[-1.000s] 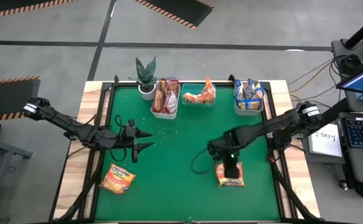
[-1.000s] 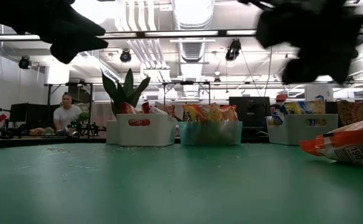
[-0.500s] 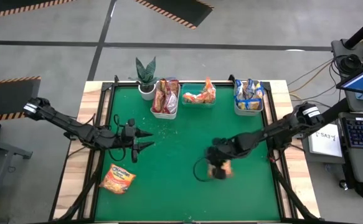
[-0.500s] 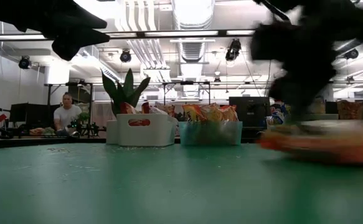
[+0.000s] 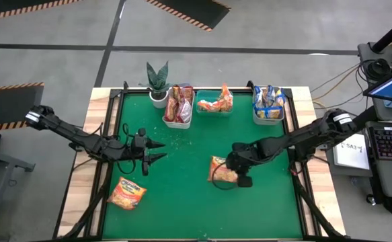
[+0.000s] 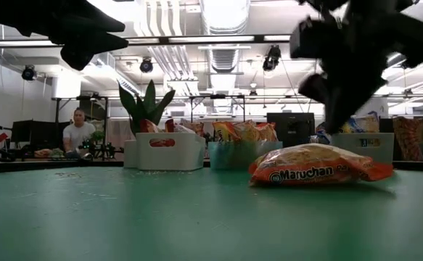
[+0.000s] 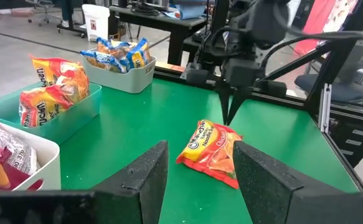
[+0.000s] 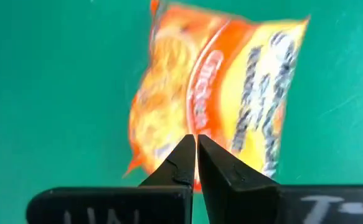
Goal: Sort Maruchan noodles
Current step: Put the orange noodle pack into the green bin
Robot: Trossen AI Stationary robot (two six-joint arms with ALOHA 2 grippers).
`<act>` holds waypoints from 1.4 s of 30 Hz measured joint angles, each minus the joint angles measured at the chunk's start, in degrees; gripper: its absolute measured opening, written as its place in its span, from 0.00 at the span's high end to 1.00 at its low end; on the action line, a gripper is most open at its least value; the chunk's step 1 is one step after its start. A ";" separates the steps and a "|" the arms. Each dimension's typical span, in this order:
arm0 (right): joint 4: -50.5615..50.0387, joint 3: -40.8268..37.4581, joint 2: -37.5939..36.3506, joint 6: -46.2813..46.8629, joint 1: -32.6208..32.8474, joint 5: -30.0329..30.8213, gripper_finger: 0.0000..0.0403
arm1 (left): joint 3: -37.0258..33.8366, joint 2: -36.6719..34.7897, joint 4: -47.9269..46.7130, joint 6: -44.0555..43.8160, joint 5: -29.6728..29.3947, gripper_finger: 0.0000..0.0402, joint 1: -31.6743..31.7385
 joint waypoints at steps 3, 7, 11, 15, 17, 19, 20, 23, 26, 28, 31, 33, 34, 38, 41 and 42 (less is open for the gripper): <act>-1.00 -1.82 -0.07 0.53 0.05 -5.20 0.98 | 0.00 0.00 0.05 -0.53 0.02 0.59 0.00; 4.36 -5.73 -0.02 3.49 0.03 -6.46 0.98 | 0.00 0.00 0.07 -0.92 0.02 0.59 0.00; 21.97 -10.28 1.03 5.31 0.08 -1.52 0.98 | 0.00 0.00 0.07 -0.92 0.02 0.59 0.00; 41.92 -11.37 3.56 1.49 -0.45 4.30 0.98 | 0.00 0.00 0.13 -0.61 0.02 0.59 0.00; 44.79 -10.29 4.31 -1.46 -0.85 4.14 0.98 | 0.00 0.00 0.12 -0.59 0.02 0.59 0.00; 42.87 -8.63 3.93 -3.08 -1.20 3.98 0.98 | 0.00 0.00 0.31 -0.59 0.02 0.59 0.00; 40.74 -7.72 3.54 -3.76 -1.50 3.99 0.98 | 0.00 0.00 0.33 -0.64 0.02 0.59 0.00; 31.49 -5.68 2.45 -4.07 -2.29 4.19 0.98 | 0.00 0.00 0.29 -0.66 0.04 0.59 0.00; 22.72 -4.61 1.77 -4.03 -2.42 4.15 0.98 | 0.00 -0.02 0.20 -0.66 0.04 0.59 0.01; 17.24 -4.15 1.73 -3.26 -2.45 4.01 0.98 | 0.00 0.00 0.11 -0.66 0.04 0.59 0.00; 11.89 -4.98 2.52 -1.55 -2.61 5.69 0.98 | 0.00 0.00 0.37 -0.68 0.04 0.59 0.00; 13.07 -6.19 3.52 -1.01 -2.61 8.47 0.98 | 0.00 0.10 0.89 -0.68 0.04 0.59 0.00; 13.93 -6.79 4.16 -1.01 -2.61 10.26 0.98 | 0.00 0.42 1.46 -0.68 0.03 0.59 0.00; 24.93 -7.76 7.58 -4.09 -3.07 15.69 0.98 | -0.02 3.01 5.23 0.59 0.04 0.59 0.02; 33.57 -7.20 9.96 -7.01 -3.77 16.54 0.98 | -0.04 5.69 9.09 2.50 0.05 0.59 0.00; 34.40 -6.68 10.32 -7.62 -3.95 16.66 0.98 | -0.04 6.46 9.63 2.95 0.07 0.59 0.00</act>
